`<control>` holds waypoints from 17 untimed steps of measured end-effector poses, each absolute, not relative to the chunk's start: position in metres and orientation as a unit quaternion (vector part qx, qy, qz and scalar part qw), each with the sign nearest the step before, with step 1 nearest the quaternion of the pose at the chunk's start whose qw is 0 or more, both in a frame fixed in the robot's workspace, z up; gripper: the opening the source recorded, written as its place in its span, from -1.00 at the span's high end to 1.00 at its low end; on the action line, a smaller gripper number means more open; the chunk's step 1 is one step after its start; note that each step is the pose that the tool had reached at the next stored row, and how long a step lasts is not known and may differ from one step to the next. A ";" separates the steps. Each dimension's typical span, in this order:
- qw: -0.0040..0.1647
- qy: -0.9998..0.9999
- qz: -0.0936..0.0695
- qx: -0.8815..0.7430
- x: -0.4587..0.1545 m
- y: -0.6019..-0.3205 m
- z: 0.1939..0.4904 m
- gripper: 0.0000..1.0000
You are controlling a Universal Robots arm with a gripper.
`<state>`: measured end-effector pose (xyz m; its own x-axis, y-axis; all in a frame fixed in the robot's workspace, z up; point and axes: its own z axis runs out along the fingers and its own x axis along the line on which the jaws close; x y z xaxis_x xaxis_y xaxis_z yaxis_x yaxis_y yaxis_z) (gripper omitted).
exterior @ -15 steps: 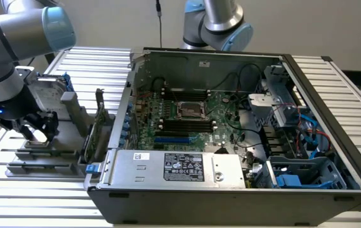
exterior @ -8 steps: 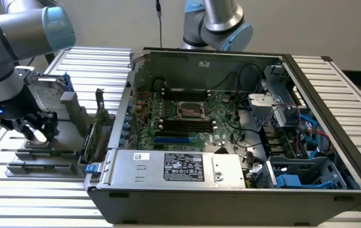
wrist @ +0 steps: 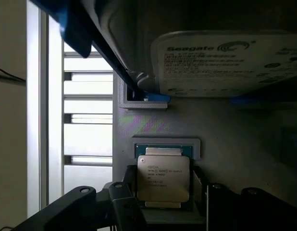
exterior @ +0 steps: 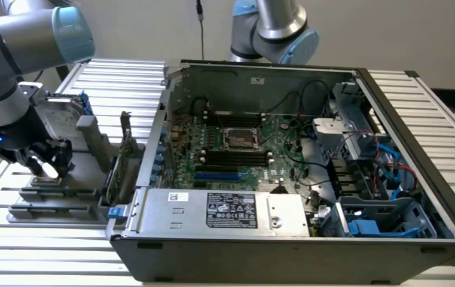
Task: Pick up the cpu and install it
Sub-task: 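Pick up the cpu and move it towards the insertion slot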
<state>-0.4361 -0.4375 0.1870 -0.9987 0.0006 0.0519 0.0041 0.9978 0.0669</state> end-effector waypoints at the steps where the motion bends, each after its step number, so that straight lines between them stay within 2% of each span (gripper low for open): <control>1: 0.026 -0.999 -0.034 -0.001 -0.436 -0.438 0.188 -0.09; 6: 0.026 -0.999 -0.035 -0.001 -0.436 -0.438 0.201 -0.09; 17: 0.026 -0.999 -0.036 -0.001 -0.435 -0.438 0.250 -0.09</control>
<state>-0.4354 -0.4376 0.2504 -0.9987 0.0001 0.0519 0.0038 0.9975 0.0709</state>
